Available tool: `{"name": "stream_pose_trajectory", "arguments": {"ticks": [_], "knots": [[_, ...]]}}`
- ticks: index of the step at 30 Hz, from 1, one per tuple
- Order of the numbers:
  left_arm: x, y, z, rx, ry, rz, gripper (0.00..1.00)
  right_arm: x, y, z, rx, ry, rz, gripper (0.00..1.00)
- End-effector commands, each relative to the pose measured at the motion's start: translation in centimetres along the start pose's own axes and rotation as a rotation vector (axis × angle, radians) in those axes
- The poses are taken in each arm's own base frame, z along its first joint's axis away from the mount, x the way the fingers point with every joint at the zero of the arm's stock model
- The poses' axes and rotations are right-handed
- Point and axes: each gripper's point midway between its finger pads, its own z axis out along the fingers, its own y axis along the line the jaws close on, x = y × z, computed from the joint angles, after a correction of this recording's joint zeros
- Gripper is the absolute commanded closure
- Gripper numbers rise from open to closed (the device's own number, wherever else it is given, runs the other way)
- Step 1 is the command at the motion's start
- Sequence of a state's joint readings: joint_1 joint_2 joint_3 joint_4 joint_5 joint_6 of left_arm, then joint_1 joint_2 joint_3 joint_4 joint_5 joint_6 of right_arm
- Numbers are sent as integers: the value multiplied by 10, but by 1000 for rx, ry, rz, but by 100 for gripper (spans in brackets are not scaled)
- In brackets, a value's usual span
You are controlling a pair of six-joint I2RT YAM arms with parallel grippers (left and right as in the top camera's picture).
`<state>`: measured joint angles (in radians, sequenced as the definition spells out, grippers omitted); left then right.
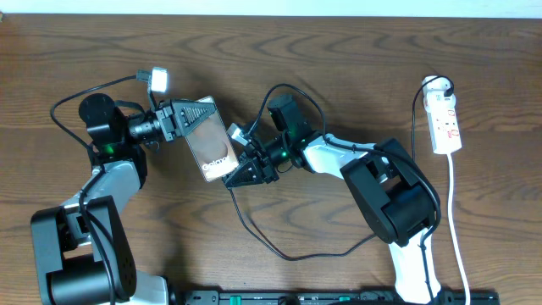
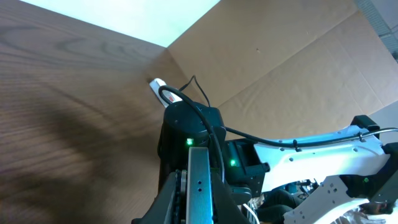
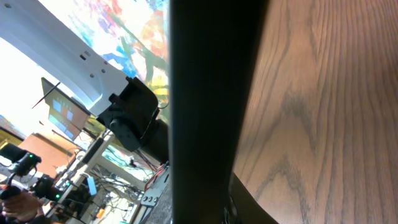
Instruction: Plug charger to phone and switch on socket
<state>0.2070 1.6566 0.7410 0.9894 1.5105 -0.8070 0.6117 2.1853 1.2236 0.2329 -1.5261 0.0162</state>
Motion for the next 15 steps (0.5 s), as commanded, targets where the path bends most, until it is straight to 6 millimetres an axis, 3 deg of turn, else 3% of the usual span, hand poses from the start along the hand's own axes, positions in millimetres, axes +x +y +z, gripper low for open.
{"name": "stream_pose_trajectory", "arguments": {"ticks": [1,5,15], "knots": [[8,-13,2,46,53,3,92,-10,-2,-5,24,-9,-21,85],[8,-13,2,46,53,7,92,-10,-2,-5,24,-9,-21,82],[8,-13,2,45,52,18,93,-10,-2,-5,23,-9,-21,59]]}}
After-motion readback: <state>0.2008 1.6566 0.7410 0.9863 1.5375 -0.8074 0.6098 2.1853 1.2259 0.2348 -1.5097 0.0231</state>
